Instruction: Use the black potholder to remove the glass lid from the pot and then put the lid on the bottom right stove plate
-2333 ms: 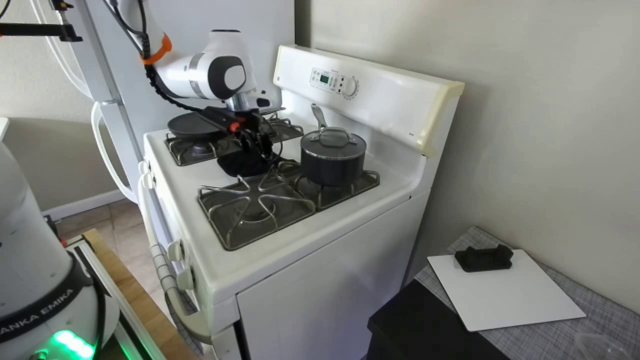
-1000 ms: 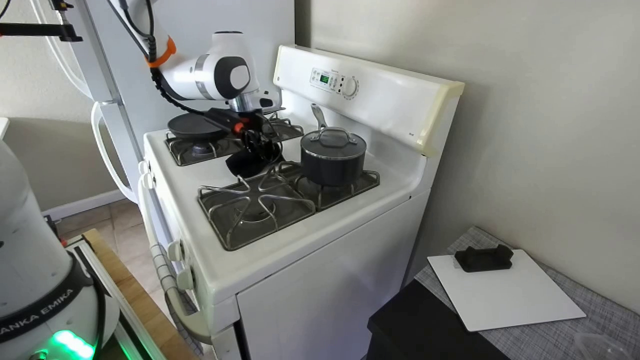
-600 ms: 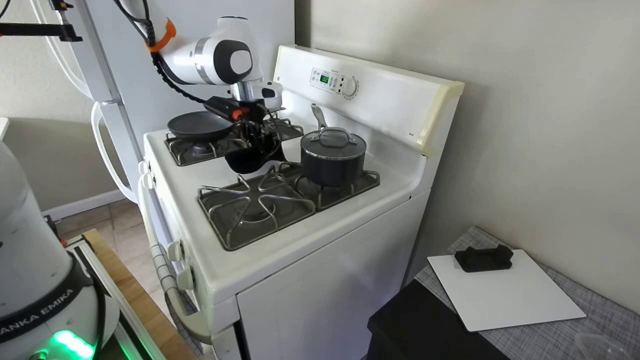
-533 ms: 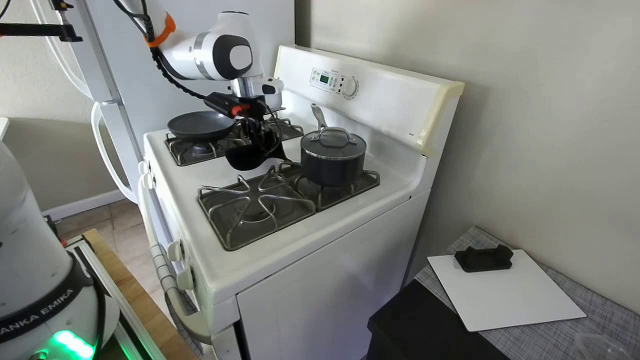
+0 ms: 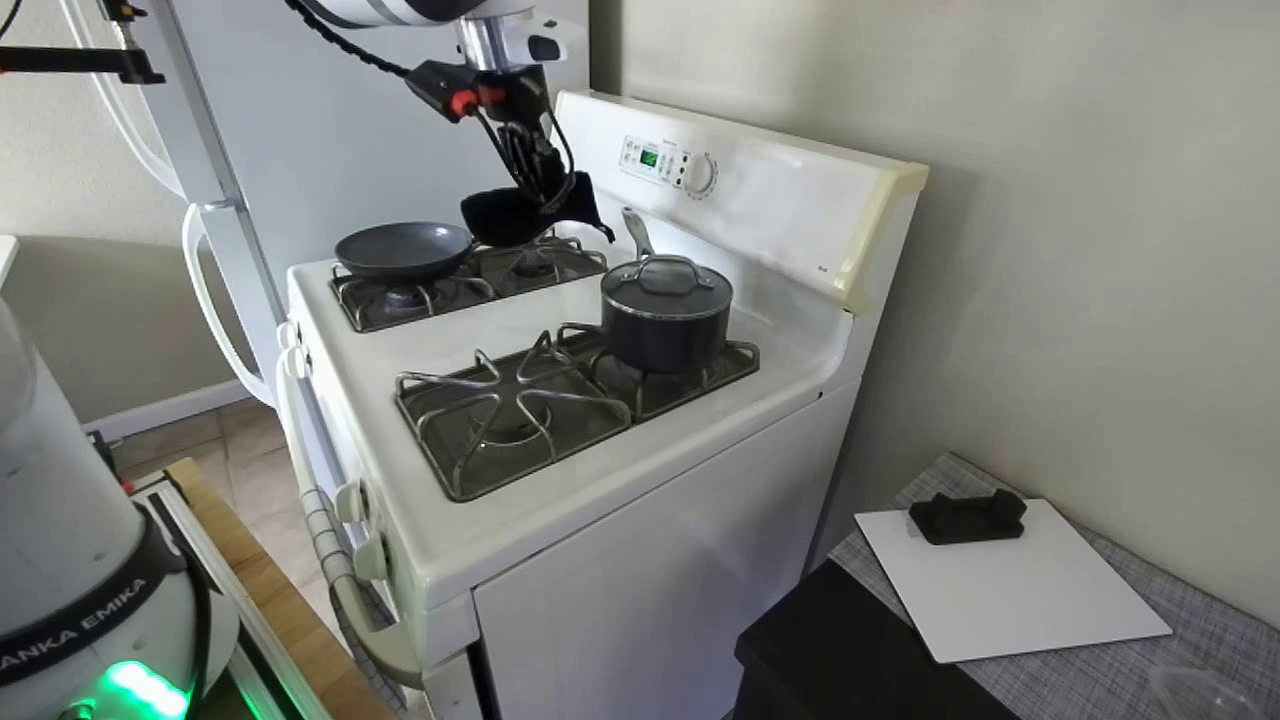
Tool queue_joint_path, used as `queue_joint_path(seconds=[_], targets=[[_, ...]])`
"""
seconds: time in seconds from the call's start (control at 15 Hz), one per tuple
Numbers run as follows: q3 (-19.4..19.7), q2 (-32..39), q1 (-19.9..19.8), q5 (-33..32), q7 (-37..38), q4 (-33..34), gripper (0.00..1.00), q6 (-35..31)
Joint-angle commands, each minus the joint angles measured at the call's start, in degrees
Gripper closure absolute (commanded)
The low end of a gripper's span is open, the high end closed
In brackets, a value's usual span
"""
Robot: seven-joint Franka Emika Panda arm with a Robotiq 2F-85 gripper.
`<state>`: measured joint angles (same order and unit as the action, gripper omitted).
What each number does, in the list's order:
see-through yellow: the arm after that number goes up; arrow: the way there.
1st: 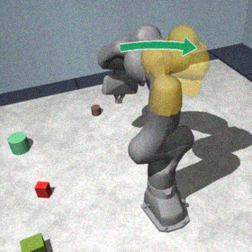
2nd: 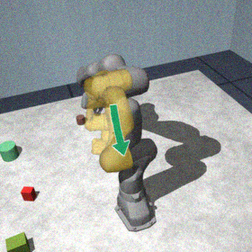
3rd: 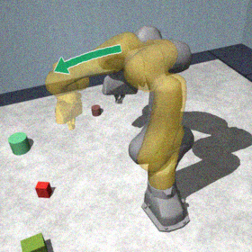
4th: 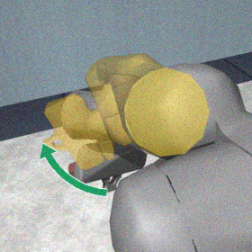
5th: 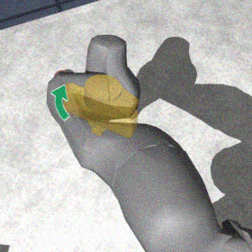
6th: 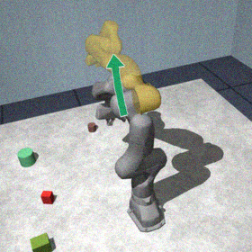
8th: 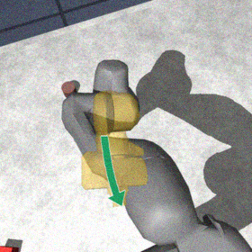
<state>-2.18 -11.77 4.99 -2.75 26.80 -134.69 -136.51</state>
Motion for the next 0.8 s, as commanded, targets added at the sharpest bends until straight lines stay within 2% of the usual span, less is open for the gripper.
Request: queue_joint_path(seconds=[0.0,0.27,0.33,0.47,0.53,0.73], targets=[[0.6,-6.0,-4.5,2.6,1.8,0.8,0.96,3.6],[2.2,-5.5,-10.2,2.6,4.5,5.0,0.96,5.7],[2.5,-4.4,-11.4,2.1,4.9,5.5,0.96,4.4],[3.4,-1.5,-12.5,2.8,4.0,7.1,0.96,3.9],[2.8,-4.7,-12.2,1.9,3.2,5.0,0.84,4.0],[3.5,-2.1,-12.7,1.8,3.2,6.4,0.84,4.1]])
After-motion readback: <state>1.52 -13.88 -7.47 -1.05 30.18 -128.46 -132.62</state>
